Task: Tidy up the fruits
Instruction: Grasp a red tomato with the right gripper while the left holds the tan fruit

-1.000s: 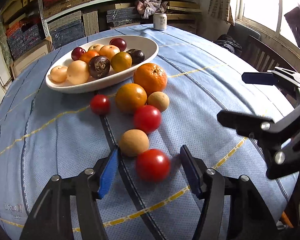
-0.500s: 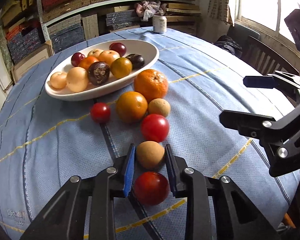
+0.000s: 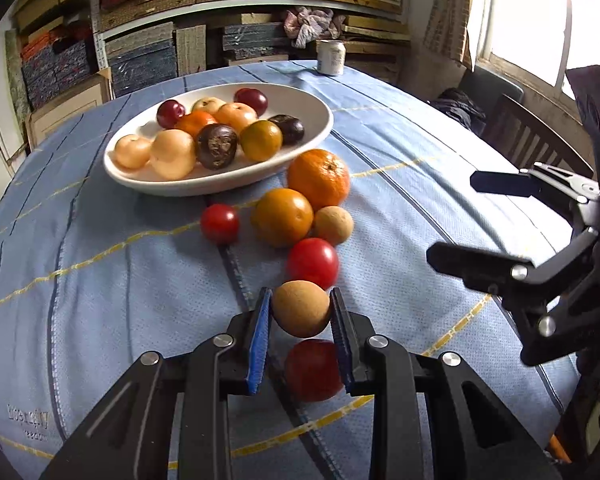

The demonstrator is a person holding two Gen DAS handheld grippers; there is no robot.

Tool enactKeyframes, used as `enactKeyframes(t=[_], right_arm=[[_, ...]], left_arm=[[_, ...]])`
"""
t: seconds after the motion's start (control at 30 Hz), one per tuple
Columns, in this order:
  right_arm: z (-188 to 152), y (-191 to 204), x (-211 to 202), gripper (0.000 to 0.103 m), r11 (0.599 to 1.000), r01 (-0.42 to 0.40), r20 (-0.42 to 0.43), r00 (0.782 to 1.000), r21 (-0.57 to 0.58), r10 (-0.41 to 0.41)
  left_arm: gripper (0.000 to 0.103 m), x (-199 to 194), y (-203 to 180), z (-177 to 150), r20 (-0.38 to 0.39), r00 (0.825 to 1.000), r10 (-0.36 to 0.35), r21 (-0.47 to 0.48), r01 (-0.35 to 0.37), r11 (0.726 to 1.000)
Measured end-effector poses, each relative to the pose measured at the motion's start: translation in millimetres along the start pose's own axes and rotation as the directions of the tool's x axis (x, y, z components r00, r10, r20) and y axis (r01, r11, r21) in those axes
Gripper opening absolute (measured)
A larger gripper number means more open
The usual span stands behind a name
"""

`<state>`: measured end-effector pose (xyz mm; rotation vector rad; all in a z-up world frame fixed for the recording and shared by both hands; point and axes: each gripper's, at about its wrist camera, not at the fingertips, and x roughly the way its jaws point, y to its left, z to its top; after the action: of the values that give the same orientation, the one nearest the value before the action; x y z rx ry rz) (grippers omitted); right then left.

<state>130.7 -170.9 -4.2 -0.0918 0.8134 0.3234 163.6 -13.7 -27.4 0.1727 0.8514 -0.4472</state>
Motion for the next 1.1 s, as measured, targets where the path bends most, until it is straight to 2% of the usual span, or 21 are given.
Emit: enactKeyframes(t=[0.23,0.37,0.43,0.5,0.63,0.73,0.8,0.83,0.93,0.97,1.0,1.1], right_arm=[[11,12,15,0.099,0.998,-0.057,-0.019,0.998,-0.007,0.057],[9,36,23,0.099,0.996,-0.045,-0.023,0.999,-0.072,0.044],[10,42,28,0.096,0.997,-0.049,-0.034,0.998,-0.062,0.047],[12,49,33,0.078,0.995,-0.082,-0.050,0.996,-0.056,0.079],[18,60,44,0.077,0.996,-0.057,-0.068,0.996,-0.064,0.052],[21,64,52,0.076,0.996,-0.086,-0.095,0.992,-0.010,0.085],[23,68,59,0.073,0.999,-0.038,-0.108,0.993,-0.014,0.036],[24,69,60,0.071,0.999,-0.042,-0.106,0.994,-0.005,0.041],[27,73,61,0.053,0.999,-0.049,-0.116,0.992,-0.007,0.047],[28,75,60,0.037,0.999,-0.040,-0.110,0.993,-0.021,0.037],[28,75,61,0.030,0.999,-0.030,-0.115,0.993,-0.027,0.026],[28,73,62,0.030,0.999,-0.040,-0.116,0.992,-0.011,0.039]], left_arm=[[0.029,-23,29,1,0.037,0.999,0.021,-0.060,-0.019,0.998],[0.029,-28,43,0,0.028,0.998,0.057,-0.075,-0.055,0.996],[0.029,-31,50,-1,0.029,0.998,0.065,-0.082,-0.062,0.995],[0.029,-34,58,-3,0.026,0.997,0.076,-0.093,-0.073,0.993],[0.029,-40,68,-8,0.021,0.996,0.089,-0.105,-0.086,0.991],[0.029,-42,72,-12,0.019,0.996,0.087,-0.109,-0.084,0.990],[0.029,-41,74,-13,0.014,0.995,0.101,-0.116,-0.099,0.988],[0.029,-40,74,-13,0.011,0.994,0.113,-0.118,-0.111,0.987],[0.029,-40,74,-15,0.010,0.995,0.098,-0.113,-0.096,0.989],[0.029,-39,73,-15,0.008,0.995,0.098,-0.111,-0.096,0.989],[0.029,-40,71,-15,0.007,0.995,0.100,-0.104,-0.099,0.990],[0.029,-41,65,-15,0.015,0.997,0.079,-0.093,-0.077,0.993]])
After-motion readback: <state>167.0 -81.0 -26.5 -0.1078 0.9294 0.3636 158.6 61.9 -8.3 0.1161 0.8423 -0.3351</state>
